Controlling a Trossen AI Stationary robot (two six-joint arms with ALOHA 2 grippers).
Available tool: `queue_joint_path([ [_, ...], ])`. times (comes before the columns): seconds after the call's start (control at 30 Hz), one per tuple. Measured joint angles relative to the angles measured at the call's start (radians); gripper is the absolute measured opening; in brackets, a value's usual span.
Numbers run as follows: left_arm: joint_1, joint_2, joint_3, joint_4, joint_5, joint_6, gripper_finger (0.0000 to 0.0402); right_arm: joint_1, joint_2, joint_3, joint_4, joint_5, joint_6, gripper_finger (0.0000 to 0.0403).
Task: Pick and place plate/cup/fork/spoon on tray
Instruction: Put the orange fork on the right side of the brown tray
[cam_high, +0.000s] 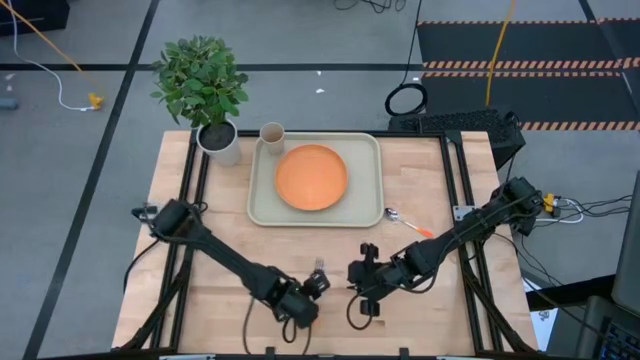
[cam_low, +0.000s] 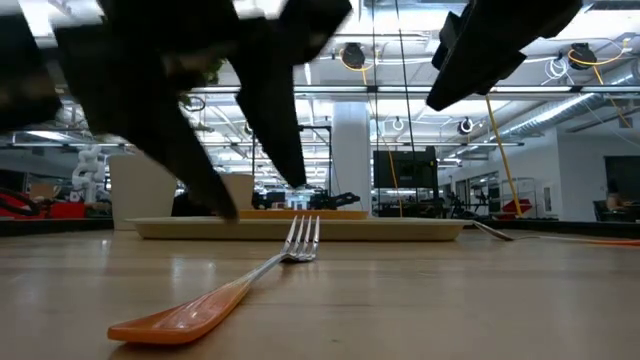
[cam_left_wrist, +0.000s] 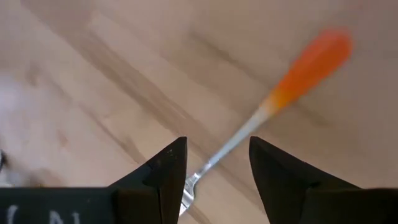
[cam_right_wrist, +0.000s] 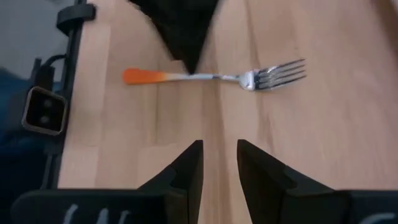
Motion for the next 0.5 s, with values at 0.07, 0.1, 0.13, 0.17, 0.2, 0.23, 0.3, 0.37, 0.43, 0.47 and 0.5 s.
queue_joint_path([
  [0.07,0.015,0.036,0.018,-0.020,0.000,0.065,0.0177,0.006,0.000,0.000,-0.004,-0.015,0.001,0.0089],
  [0.1,0.021,0.049,0.021,-0.019,0.000,0.097,0.0177,0.007,0.000,0.000,-0.012,-0.030,0.002,0.0089],
  [0.13,0.028,0.057,0.021,-0.023,0.000,0.124,0.0177,0.011,0.000,0.000,-0.020,-0.035,0.002,0.0089],
  [0.17,0.035,0.063,0.021,-0.028,0.002,0.148,0.0177,0.015,0.000,0.000,-0.023,-0.049,0.001,0.0089],
  [0.2,0.041,0.065,0.023,-0.030,0.004,0.169,0.0177,0.019,0.000,0.000,-0.025,-0.056,0.002,0.0089],
  [0.23,0.046,0.066,0.024,-0.038,0.000,0.184,0.0177,0.023,0.000,0.000,-0.028,-0.056,0.001,0.0089],
  [0.3,0.060,0.066,0.024,-0.050,0.006,0.195,0.0177,0.029,0.000,0.000,-0.028,-0.056,-0.003,0.0089],
  [0.37,0.079,0.066,0.025,-0.054,0.029,0.200,0.0177,0.034,0.000,0.000,-0.035,-0.056,-0.004,0.0089],
  [0.43,0.103,0.065,0.025,-0.057,0.087,0.199,0.0177,0.034,0.000,0.000,-0.045,-0.056,-0.006,0.0089],
  [0.47,0.118,0.065,0.025,-0.058,0.124,0.196,0.0177,0.033,0.000,0.000,-0.051,-0.056,-0.005,0.0089],
  [0.5,0.133,0.064,0.025,-0.062,0.164,0.195,0.0177,0.033,0.000,0.000,-0.055,-0.056,-0.003,0.0089],
])
